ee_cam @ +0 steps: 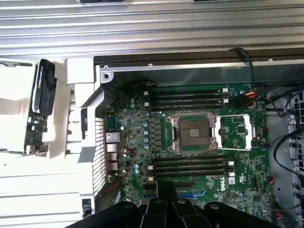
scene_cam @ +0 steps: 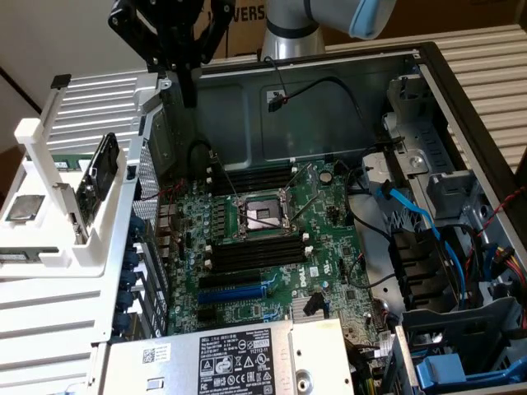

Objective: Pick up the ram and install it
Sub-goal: 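Reach for the ram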

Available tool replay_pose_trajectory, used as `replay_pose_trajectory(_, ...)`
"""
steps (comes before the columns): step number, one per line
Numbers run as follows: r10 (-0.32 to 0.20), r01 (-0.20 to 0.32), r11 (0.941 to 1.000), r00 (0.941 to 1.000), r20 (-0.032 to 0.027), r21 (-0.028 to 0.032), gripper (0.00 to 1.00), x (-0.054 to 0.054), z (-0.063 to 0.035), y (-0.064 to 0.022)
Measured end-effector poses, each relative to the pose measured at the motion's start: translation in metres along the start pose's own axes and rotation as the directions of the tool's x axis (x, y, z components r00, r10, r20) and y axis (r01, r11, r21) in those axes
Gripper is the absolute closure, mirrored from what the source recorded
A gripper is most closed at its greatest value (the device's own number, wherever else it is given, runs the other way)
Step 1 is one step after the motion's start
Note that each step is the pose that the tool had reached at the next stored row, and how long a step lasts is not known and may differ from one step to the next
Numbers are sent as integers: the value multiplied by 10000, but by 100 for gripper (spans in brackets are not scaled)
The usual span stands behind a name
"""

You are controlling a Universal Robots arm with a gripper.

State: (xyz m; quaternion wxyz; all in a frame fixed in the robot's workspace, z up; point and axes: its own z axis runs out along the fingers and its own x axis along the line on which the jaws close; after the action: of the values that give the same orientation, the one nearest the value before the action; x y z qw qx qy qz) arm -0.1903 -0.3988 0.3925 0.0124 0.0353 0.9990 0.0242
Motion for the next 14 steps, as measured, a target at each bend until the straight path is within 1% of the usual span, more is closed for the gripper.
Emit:
replay_pose_trajectory(4, 0, 0, 10000, 10000, 15, 0, 90, 181, -5, -13)
replay_pose_trajectory(5, -1, 1, 10000, 10000, 21, -1, 90, 274, -7, -19)
replay_pose_trajectory(8, -2, 2, 10000, 10000, 30, -4, 90, 407, -10, -29)
replay_pose_trajectory(9, -1, 1, 10000, 10000, 32, -6, 90, 495, -13, -35)
replay_pose_trajectory(10, -1, 1, 10000, 10000, 33, -9, 90, 537, -14, -38)
replay_pose_trajectory(11, -3, 3, 10000, 10000, 34, -17, 90, 626, -16, -44)
replay_pose_trajectory(14, -2, 2, 10000, 10000, 32, -32, 90, 761, -20, -53)
